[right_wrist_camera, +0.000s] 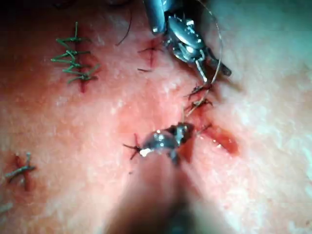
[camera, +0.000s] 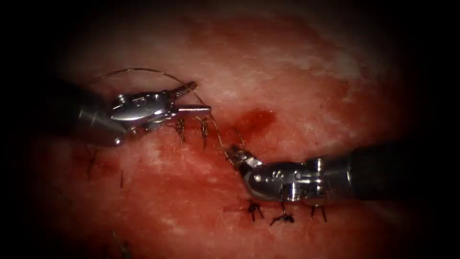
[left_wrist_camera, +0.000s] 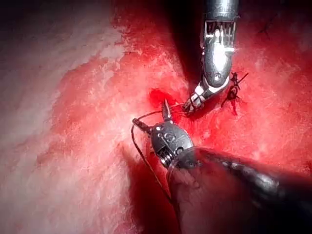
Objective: Wound Closure
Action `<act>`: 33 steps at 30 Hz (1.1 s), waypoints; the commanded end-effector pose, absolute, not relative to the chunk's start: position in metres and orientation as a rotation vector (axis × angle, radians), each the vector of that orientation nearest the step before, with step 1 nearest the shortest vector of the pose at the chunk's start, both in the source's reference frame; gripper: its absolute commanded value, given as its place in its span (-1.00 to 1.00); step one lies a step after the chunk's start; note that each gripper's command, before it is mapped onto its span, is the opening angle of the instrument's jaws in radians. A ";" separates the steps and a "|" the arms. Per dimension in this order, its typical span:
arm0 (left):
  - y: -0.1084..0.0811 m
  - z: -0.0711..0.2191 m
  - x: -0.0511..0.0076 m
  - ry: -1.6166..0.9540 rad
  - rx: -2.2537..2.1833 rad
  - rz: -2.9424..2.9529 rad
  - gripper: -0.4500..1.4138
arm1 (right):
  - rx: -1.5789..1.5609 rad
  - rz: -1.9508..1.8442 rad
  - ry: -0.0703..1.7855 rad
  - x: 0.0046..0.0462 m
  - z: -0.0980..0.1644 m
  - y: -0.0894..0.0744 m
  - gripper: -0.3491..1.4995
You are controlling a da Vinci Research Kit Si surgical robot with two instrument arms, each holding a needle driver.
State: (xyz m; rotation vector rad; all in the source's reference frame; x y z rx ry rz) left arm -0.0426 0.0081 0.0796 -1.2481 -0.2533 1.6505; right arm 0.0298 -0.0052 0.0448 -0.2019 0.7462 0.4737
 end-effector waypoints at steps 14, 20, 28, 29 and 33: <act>0.008 0.080 -0.0416 -0.346 -1.321 1.577 -1.00 | -0.198 0.472 0.747 0.0302 0.045 -0.006 -1.00; 0.011 0.082 -0.0415 -0.232 -1.346 1.674 -1.00 | -0.198 0.475 0.748 0.0302 0.045 -0.006 -1.00; 0.020 0.086 -0.0407 -0.126 -1.385 1.718 -1.00 | -0.203 0.487 0.759 0.0306 0.044 -0.004 -1.00; 0.021 0.087 -0.0407 -0.116 -1.387 1.726 -1.00 | -0.202 0.488 0.759 0.0306 0.044 -0.004 -1.00; 0.024 0.089 -0.0407 -0.082 -1.382 1.734 -1.00 | -0.203 0.490 0.763 0.0305 0.044 -0.004 -1.00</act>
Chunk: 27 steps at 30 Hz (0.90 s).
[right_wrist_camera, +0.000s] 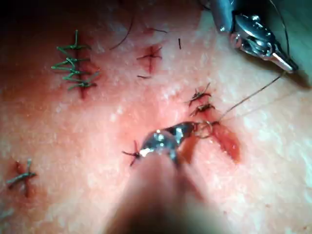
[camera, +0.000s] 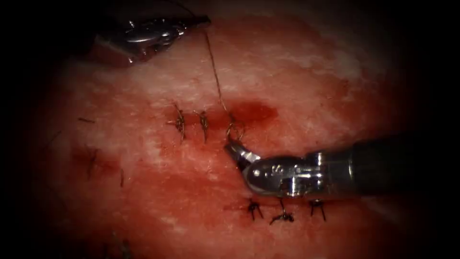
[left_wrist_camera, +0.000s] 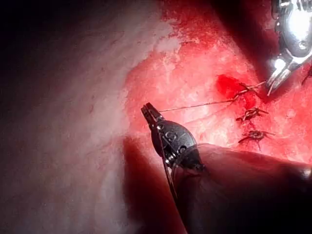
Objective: Wound Closure
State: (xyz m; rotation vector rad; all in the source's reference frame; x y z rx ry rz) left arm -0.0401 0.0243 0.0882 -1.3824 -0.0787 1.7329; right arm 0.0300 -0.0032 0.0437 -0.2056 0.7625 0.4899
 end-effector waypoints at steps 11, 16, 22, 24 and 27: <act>0.026 0.096 -0.0414 -0.019 -1.357 1.789 -1.00 | -0.196 0.477 0.758 0.0303 0.044 -0.005 -1.00; 0.027 0.096 -0.0402 0.008 -1.336 1.779 -1.00 | -0.194 0.479 0.757 0.0303 0.044 -0.005 -1.00; 0.028 0.096 -0.0393 0.026 -1.320 1.772 -1.00 | -0.197 0.481 0.764 0.0304 0.044 -0.005 -1.00; 0.029 0.097 -0.0391 0.036 -1.322 1.762 -1.00 | -0.196 0.481 0.765 0.0304 0.043 -0.005 -1.00; 0.030 0.096 -0.0389 0.048 -1.333 1.742 -1.00 | -0.196 0.479 0.765 0.0304 0.043 -0.005 -1.00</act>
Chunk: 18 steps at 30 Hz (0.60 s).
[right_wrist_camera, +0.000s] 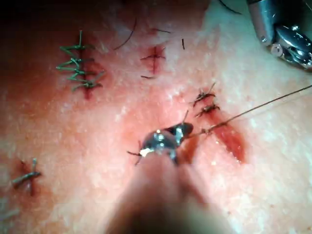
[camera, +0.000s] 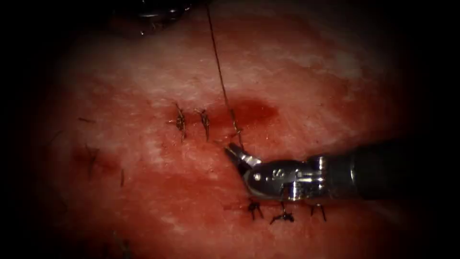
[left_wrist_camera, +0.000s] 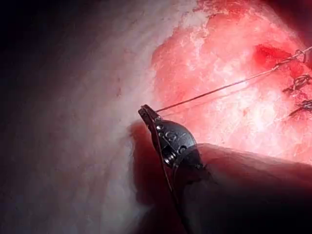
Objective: Wound Closure
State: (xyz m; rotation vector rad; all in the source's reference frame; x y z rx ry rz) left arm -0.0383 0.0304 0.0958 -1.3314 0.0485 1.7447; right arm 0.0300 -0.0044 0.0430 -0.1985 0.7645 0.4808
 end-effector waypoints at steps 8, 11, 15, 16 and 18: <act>0.032 0.096 -0.0383 0.077 -1.335 1.733 -1.00 | -0.189 0.467 0.760 0.0308 0.043 -0.006 -1.00; 0.033 0.096 -0.0380 0.094 -1.329 1.739 -1.00 | -0.180 0.459 0.752 0.0310 0.043 -0.007 -1.00; 0.033 0.096 -0.0377 0.112 -1.325 1.747 -1.00 | -0.167 0.446 0.734 0.0313 0.044 -0.008 -1.00; 0.033 0.096 -0.0377 0.119 -1.323 1.751 -1.00 | -0.159 0.441 0.732 0.0313 0.044 -0.008 -1.00; 0.033 0.096 -0.0379 0.128 -1.320 1.754 -1.00 | -0.150 0.433 0.726 0.0314 0.045 -0.009 -1.00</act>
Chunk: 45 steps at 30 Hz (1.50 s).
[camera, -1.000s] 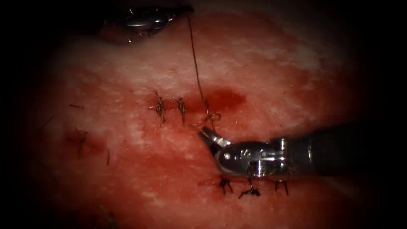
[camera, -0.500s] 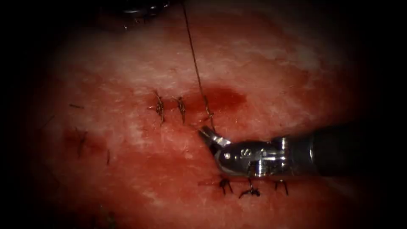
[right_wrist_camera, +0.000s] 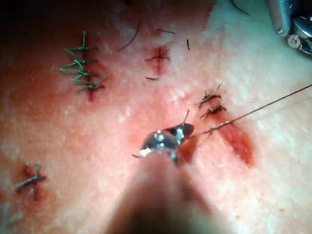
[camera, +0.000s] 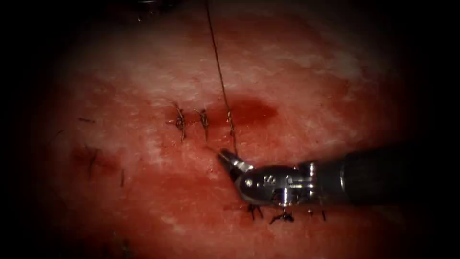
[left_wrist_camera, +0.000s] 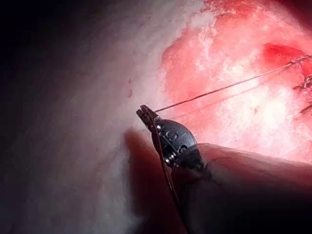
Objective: Wound Closure
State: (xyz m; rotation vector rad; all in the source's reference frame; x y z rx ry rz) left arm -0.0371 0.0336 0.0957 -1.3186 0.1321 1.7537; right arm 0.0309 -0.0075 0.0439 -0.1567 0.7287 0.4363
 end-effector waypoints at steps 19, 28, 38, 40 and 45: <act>0.031 0.093 -0.0393 -0.004 -1.374 1.768 -1.00 | -0.112 0.433 0.782 0.0307 0.045 -0.008 0.02; 0.027 0.085 -0.0406 -0.121 -1.396 1.804 -1.00 | 0.056 0.426 0.884 0.0303 0.043 -0.008 0.85; 0.024 0.073 -0.0407 -0.160 -1.449 1.812 -0.48 | 0.100 0.457 0.959 0.0289 0.038 -0.003 0.74; 0.024 0.072 -0.0408 -0.141 -1.422 1.805 0.15 | 0.092 0.467 0.956 0.0288 0.038 -0.002 0.74; 0.023 0.071 -0.0405 -0.096 -1.341 1.769 0.37 | 0.079 0.468 0.952 0.0287 0.039 -0.002 0.74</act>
